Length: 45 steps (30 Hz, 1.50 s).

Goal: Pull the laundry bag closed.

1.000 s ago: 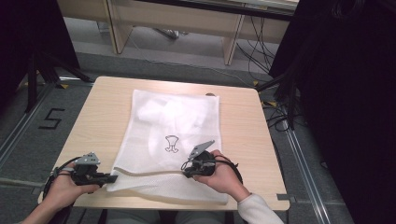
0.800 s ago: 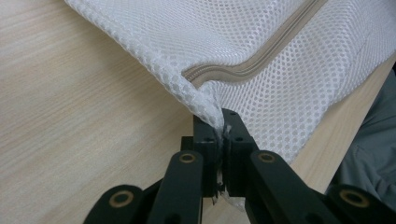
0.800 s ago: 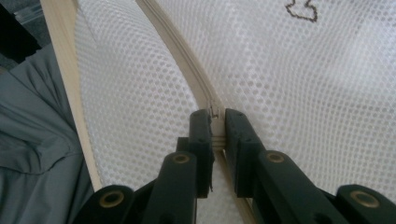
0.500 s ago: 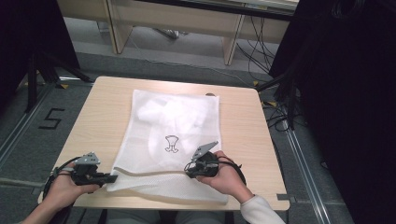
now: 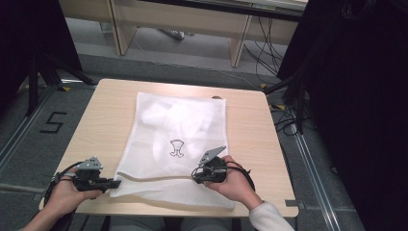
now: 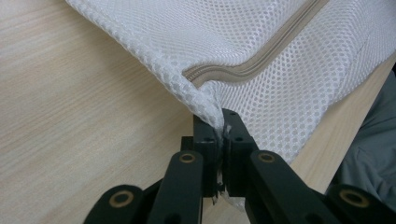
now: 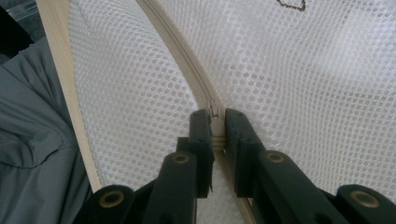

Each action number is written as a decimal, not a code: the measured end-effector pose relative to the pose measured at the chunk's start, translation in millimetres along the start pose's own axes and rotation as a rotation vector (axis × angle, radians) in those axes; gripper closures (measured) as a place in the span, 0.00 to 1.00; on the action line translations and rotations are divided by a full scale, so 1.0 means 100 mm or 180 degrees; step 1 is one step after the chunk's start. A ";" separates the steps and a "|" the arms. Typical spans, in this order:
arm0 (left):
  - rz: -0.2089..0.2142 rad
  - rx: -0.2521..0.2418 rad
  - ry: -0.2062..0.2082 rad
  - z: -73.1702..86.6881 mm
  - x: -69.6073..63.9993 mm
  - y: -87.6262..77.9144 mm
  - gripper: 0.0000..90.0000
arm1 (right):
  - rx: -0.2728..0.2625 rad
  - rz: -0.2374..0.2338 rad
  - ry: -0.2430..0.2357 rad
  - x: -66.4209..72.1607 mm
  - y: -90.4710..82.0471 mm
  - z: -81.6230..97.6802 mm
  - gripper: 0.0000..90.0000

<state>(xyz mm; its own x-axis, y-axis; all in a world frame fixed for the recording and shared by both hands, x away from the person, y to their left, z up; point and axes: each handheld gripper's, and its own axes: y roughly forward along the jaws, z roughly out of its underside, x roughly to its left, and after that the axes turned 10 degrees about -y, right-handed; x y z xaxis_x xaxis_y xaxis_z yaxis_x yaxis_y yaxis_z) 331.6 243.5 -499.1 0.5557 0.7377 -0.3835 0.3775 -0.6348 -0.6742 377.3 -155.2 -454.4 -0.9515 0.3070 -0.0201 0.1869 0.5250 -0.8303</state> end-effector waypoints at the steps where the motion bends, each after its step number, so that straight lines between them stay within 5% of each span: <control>1: -0.0011 -0.0007 -0.0005 0.00 0.00 0.00 0.95 | -0.0005 -0.0017 -0.0010 0.00 0.00 0.00 0.92; 39: -0.0022 -0.0057 -0.0010 0.01 0.00 0.01 0.95 | -0.0005 0.0022 0.0143 -0.05 -0.11 0.16 0.92; 45: -0.0020 -0.0057 -0.0016 0.01 0.00 0.01 0.95 | 0.0002 0.0023 0.0070 -0.06 -0.13 0.18 0.92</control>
<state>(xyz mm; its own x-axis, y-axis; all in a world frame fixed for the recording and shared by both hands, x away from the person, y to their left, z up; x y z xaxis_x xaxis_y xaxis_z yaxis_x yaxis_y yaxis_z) 331.4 243.3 -500.5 0.5495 0.7428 -0.3825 0.3942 -0.6341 -0.6652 376.8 -177.8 -453.4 -0.9445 0.3282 -0.0138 0.1936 0.5222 -0.8306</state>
